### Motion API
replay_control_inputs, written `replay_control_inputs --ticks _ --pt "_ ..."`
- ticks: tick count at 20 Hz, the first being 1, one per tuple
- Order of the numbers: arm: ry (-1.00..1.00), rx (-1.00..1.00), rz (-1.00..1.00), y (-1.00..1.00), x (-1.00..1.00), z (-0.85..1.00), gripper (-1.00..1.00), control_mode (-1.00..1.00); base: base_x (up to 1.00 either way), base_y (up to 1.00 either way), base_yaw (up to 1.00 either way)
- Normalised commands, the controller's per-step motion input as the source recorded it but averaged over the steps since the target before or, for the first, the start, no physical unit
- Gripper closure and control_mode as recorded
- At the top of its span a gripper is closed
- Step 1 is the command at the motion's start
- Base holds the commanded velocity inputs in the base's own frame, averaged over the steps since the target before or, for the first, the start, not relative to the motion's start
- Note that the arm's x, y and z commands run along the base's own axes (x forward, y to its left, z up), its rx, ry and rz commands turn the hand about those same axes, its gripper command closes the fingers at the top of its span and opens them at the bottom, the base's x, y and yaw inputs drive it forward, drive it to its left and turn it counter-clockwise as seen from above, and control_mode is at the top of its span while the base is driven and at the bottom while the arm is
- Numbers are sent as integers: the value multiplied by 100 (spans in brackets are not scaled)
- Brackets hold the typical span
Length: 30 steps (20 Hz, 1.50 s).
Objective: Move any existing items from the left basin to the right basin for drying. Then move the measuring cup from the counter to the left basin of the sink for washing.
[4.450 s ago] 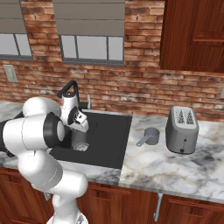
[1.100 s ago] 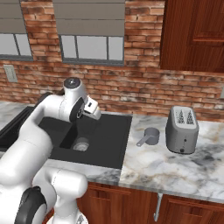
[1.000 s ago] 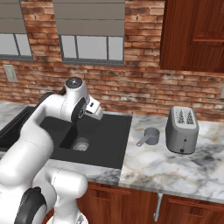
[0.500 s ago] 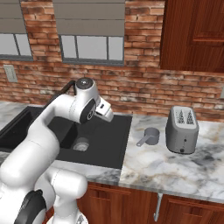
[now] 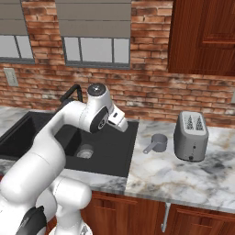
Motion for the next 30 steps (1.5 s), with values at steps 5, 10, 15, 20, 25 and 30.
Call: replay_control_inputs --ticks 5,10,15,20,25,30 --pt "0 0 -8 -28 -13 0 -100 -100 0 0 0" --pt "2 0 -6 -30 -2 0 -100 -100 0 0 0" --pt "2 0 -4 -34 0 0 -100 -100 0 0 0" --pt "2 0 -2 -34 -4 -1 -100 -100 0 0 0" --pt "2 0 -2 -33 -9 -4 -100 -100 0 0 0" --pt "3 0 -2 -27 -2 -7 -100 -100 0 0 0"
